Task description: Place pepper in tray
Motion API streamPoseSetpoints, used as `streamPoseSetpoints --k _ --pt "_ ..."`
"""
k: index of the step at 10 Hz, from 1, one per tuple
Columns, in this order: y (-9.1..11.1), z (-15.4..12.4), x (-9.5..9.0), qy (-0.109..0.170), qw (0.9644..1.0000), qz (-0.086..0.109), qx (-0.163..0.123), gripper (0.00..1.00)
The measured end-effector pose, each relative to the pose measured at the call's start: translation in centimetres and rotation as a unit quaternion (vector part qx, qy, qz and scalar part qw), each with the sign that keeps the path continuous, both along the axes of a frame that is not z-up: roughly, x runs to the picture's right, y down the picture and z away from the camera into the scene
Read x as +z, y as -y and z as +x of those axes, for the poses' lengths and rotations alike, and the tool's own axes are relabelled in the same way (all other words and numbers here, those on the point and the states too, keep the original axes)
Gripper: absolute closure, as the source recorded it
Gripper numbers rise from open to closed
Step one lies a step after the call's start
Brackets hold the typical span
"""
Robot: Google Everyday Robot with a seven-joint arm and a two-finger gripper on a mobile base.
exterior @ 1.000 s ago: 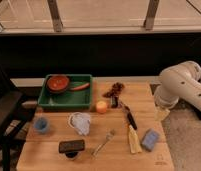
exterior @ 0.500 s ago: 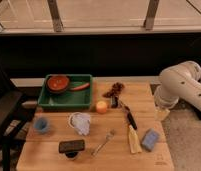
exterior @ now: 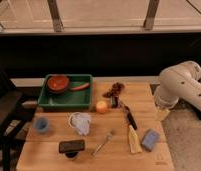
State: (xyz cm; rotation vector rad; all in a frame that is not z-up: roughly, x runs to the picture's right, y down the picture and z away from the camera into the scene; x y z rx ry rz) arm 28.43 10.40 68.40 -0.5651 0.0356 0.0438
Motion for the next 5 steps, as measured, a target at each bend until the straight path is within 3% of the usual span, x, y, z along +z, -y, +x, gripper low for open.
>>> streamPoseSetpoints --k 2,5 --pt "1.2 -1.3 0.1 0.043 0.9988 0.005 0.02 0.35" --pt "4.4 -6.4 0.5 0.116 0.9926 0.018 0.031 0.35"
